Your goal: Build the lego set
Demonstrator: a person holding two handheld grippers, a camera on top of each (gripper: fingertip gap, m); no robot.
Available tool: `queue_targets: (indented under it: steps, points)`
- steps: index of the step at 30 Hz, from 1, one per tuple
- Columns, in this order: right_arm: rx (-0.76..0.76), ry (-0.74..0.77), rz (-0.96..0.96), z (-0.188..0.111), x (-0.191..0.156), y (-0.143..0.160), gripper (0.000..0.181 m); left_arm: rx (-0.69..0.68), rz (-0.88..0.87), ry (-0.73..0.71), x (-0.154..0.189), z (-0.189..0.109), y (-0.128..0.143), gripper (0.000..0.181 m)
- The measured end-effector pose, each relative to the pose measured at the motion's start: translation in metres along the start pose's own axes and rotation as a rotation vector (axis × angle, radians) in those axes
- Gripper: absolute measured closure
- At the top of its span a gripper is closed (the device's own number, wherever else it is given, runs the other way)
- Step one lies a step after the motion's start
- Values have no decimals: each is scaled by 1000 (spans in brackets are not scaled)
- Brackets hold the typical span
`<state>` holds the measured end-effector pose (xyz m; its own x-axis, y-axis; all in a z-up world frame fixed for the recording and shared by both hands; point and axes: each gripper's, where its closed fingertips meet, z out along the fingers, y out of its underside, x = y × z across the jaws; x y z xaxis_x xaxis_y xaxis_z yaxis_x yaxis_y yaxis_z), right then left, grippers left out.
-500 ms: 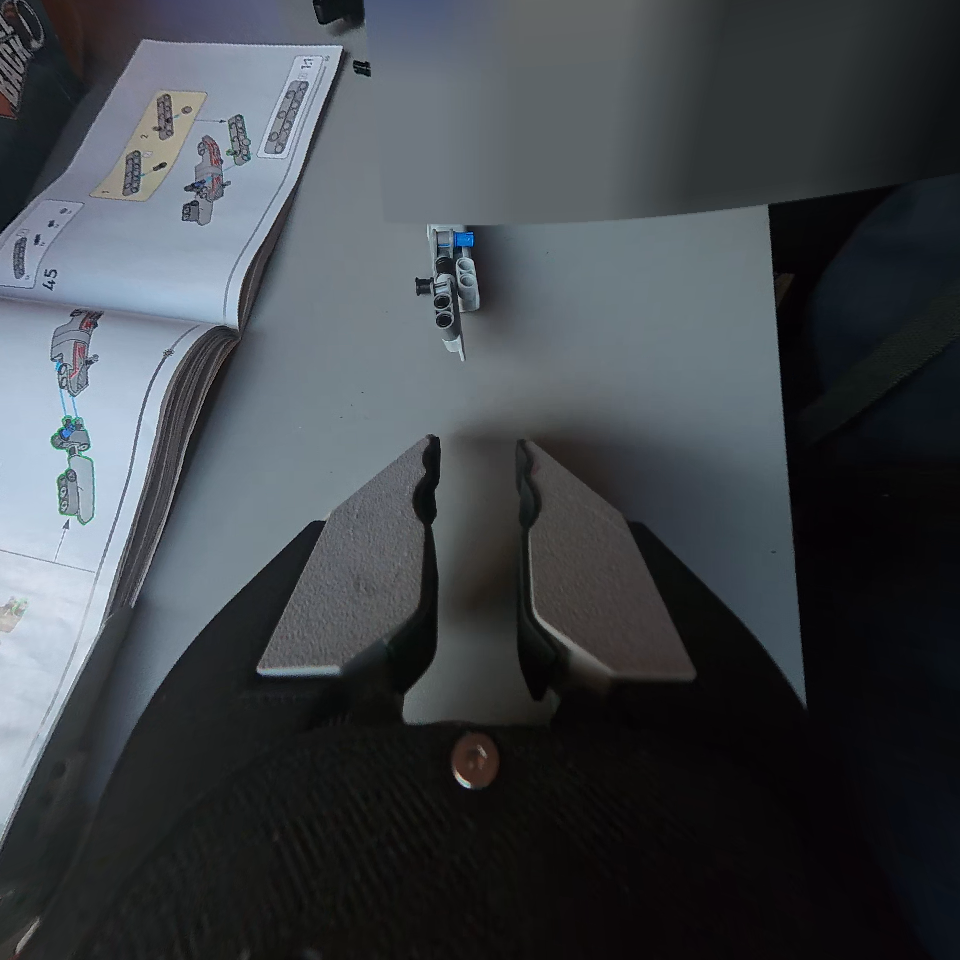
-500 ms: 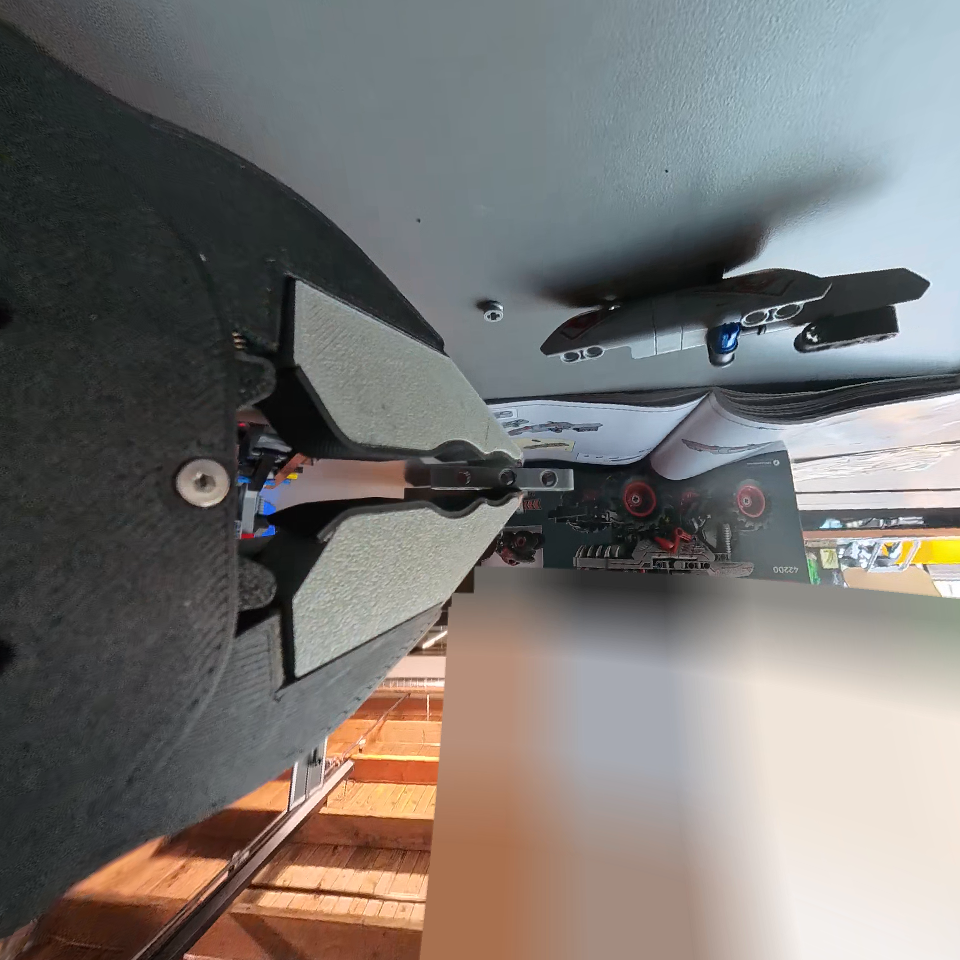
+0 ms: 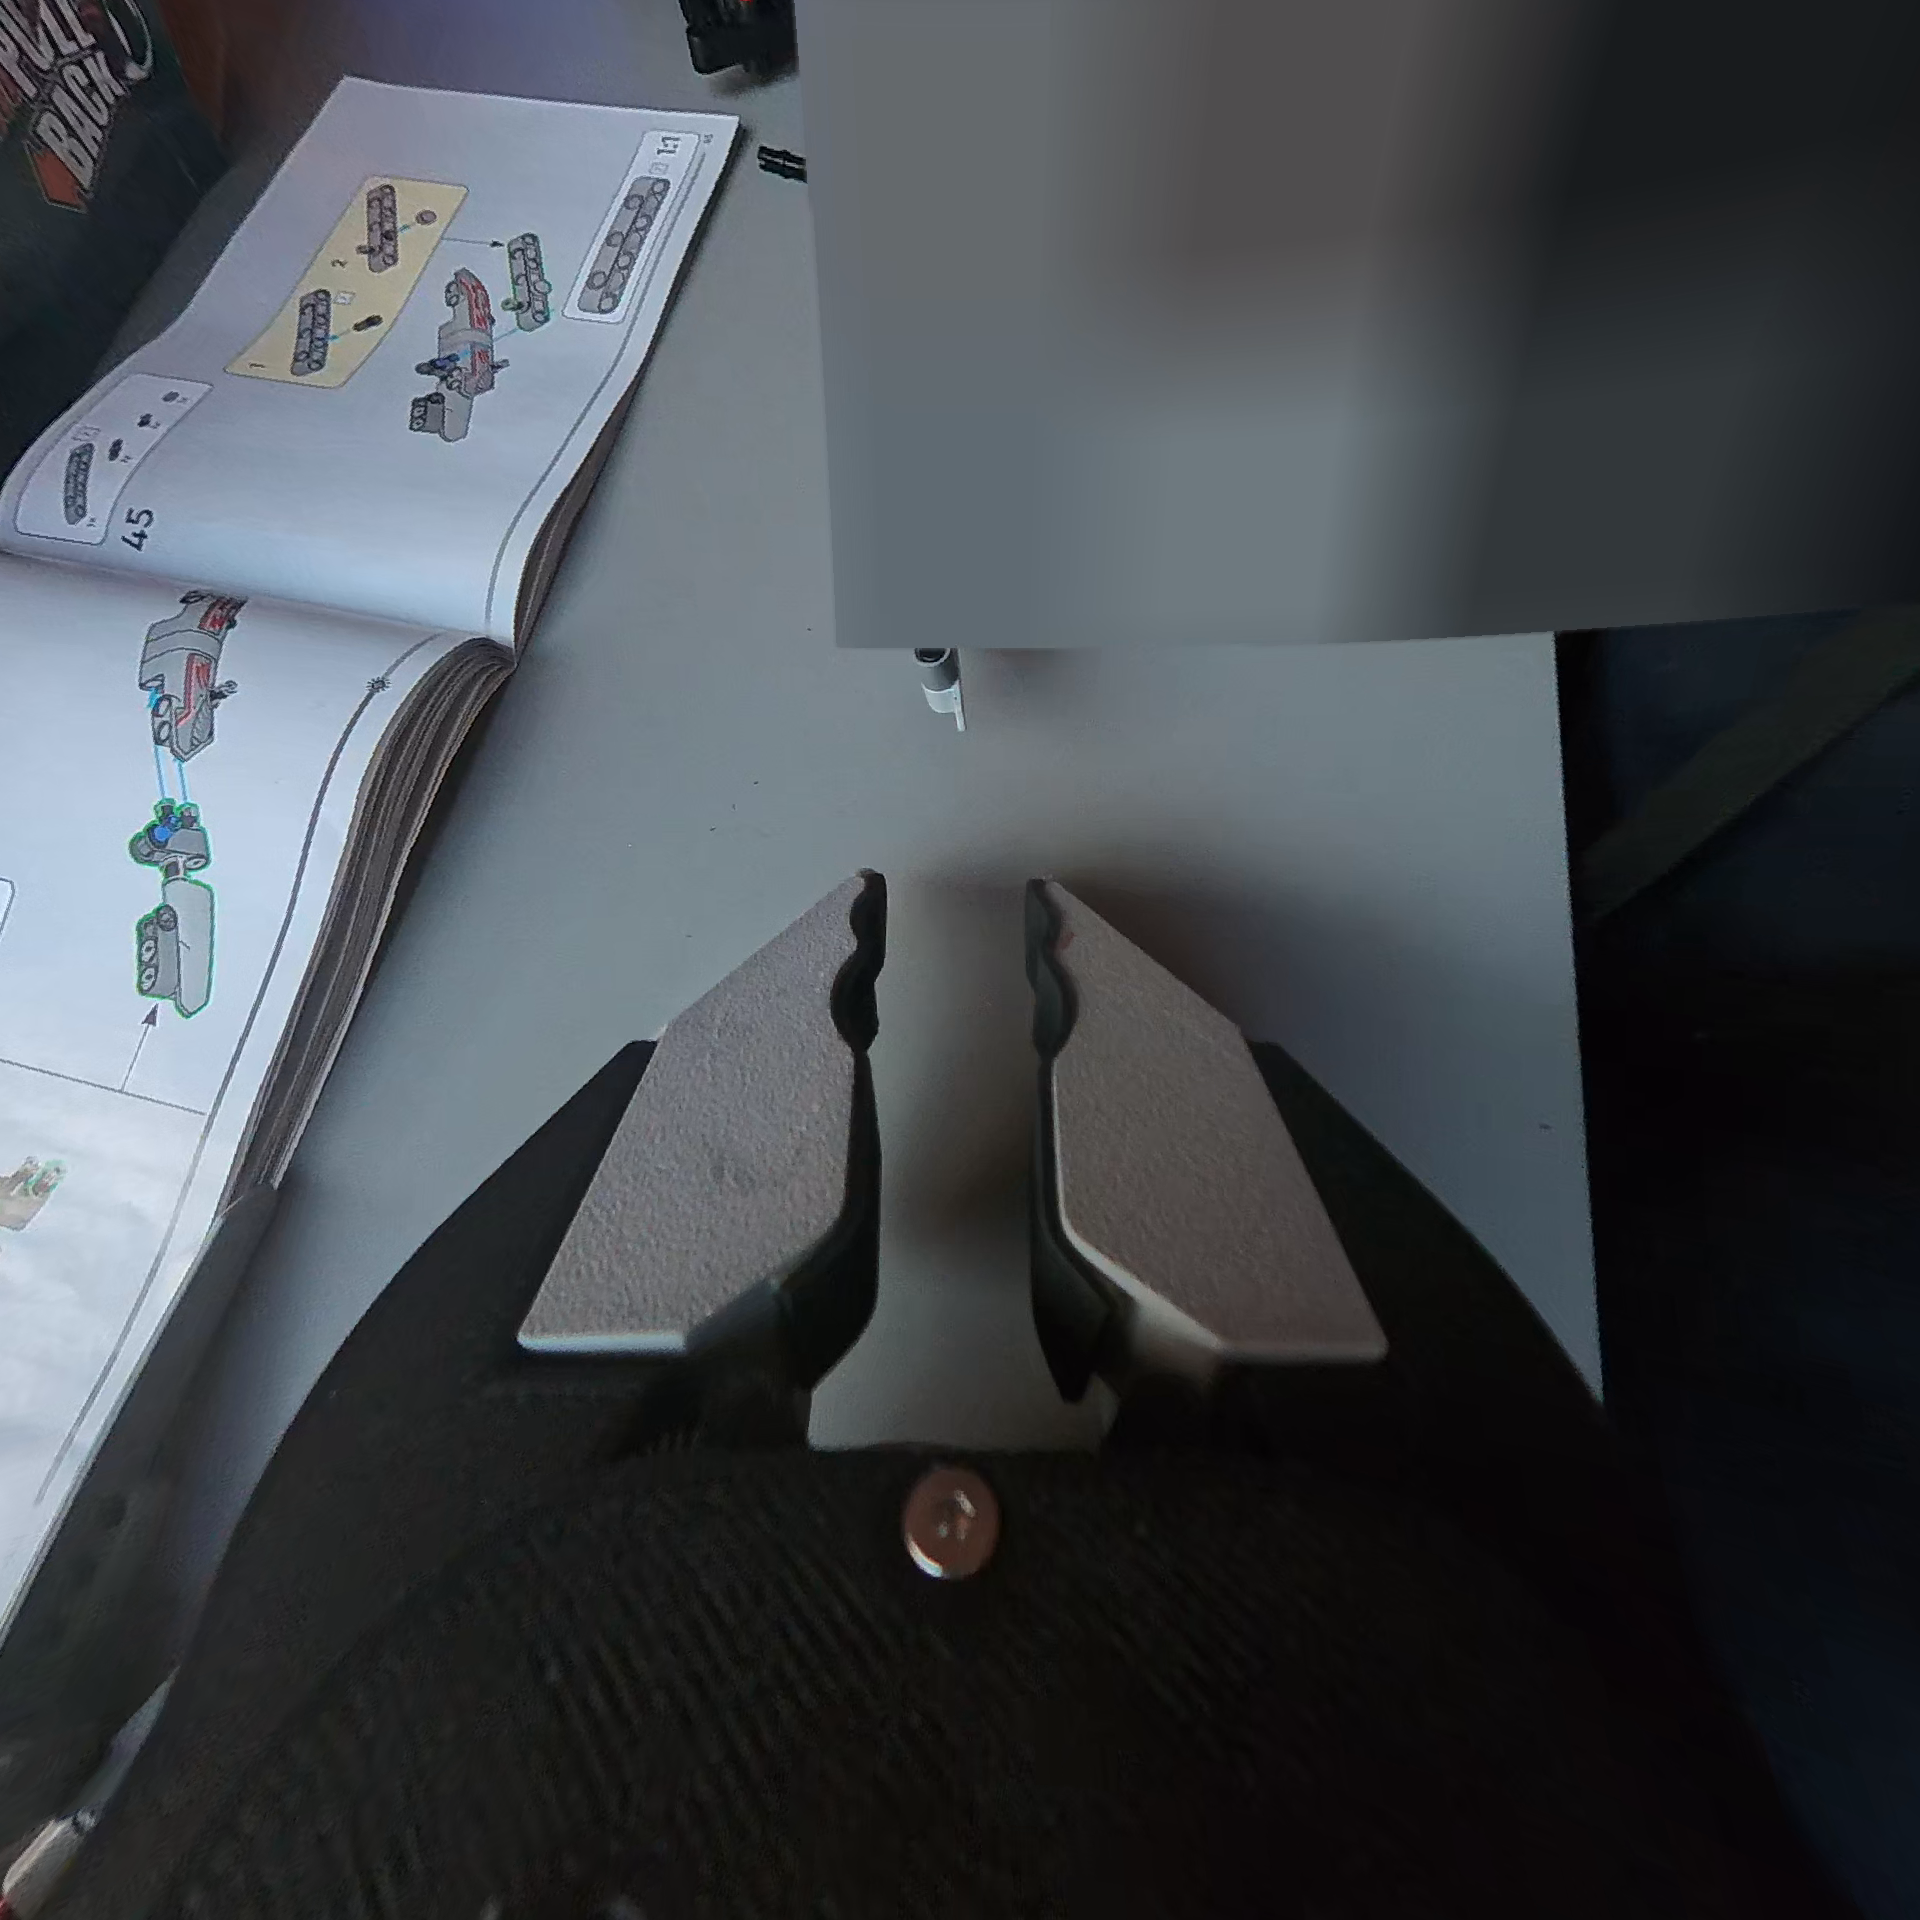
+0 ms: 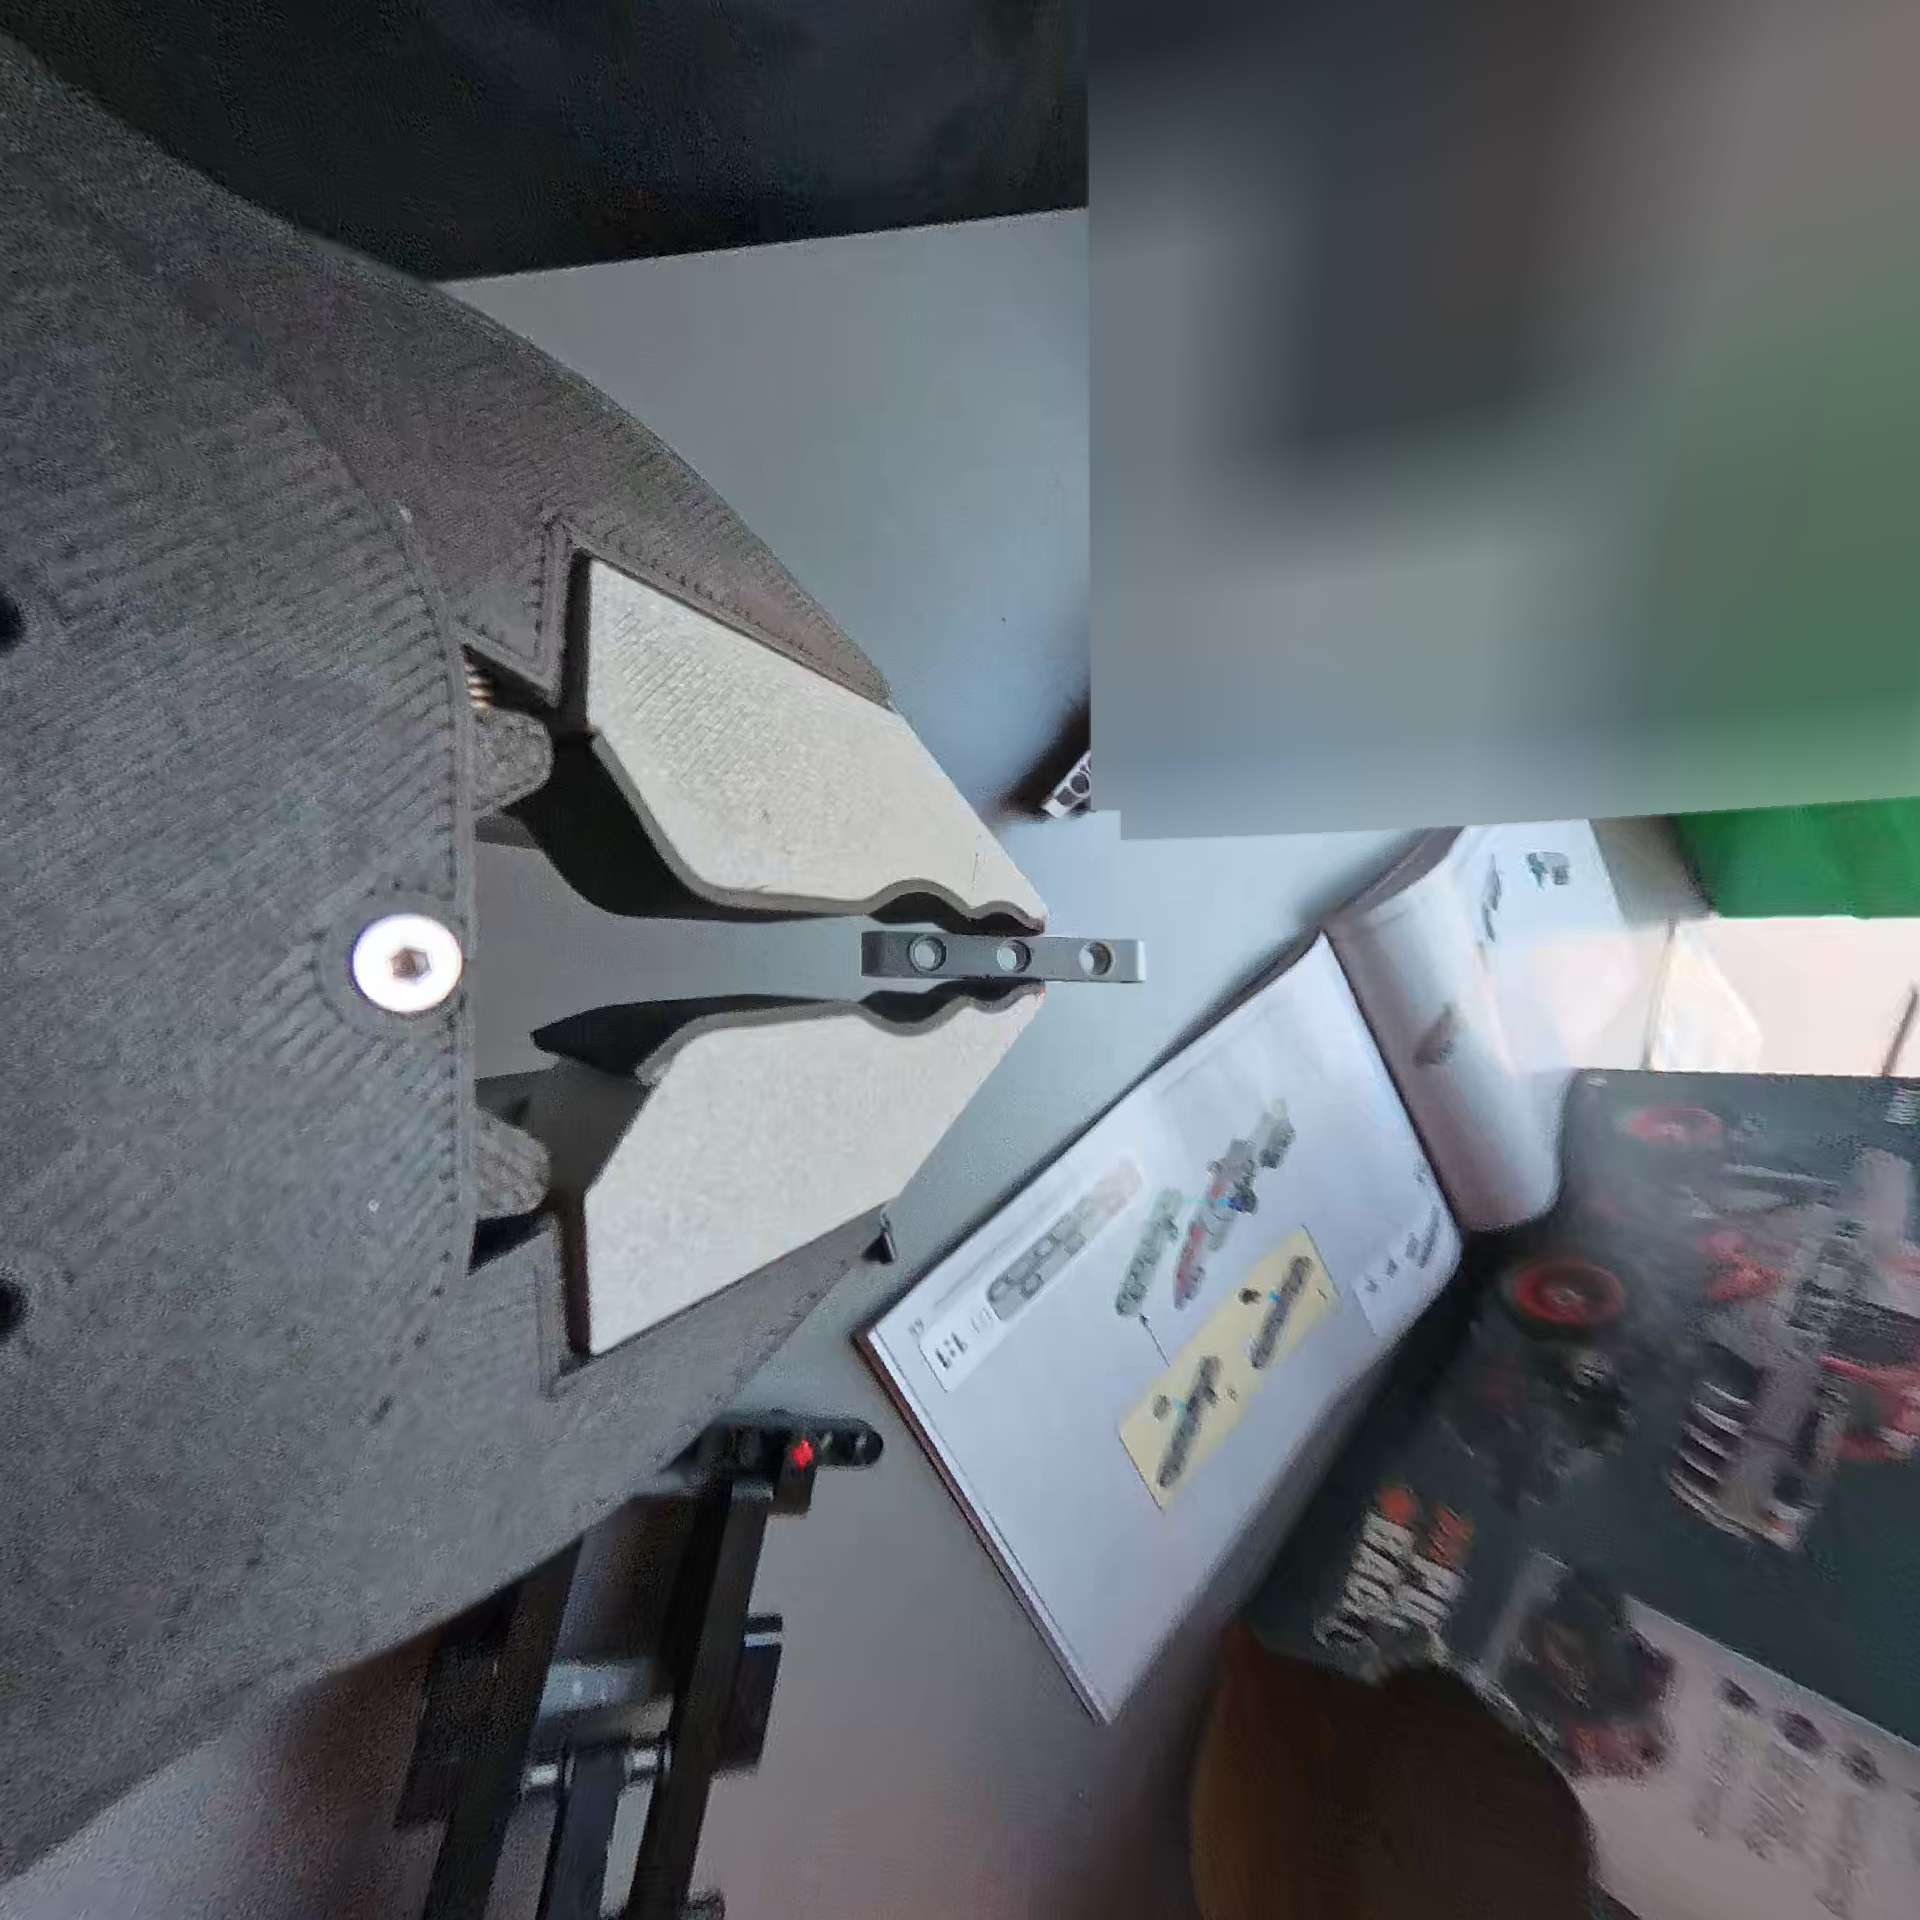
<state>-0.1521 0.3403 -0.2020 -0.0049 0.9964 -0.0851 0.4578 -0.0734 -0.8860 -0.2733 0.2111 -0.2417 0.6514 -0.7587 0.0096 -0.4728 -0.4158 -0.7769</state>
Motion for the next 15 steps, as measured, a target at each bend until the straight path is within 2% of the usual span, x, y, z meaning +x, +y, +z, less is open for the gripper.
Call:
queue_targets:
  steps: [7, 15]
  points:
    - [-258, -6, -4, 22, -1, 44, 177, -3, -15, 15, 0, 0, 0, 158]
    - [-281, 14, -44, 24, 0, 47, 177, -3, -20, 19, 0, 0, 0, 158]
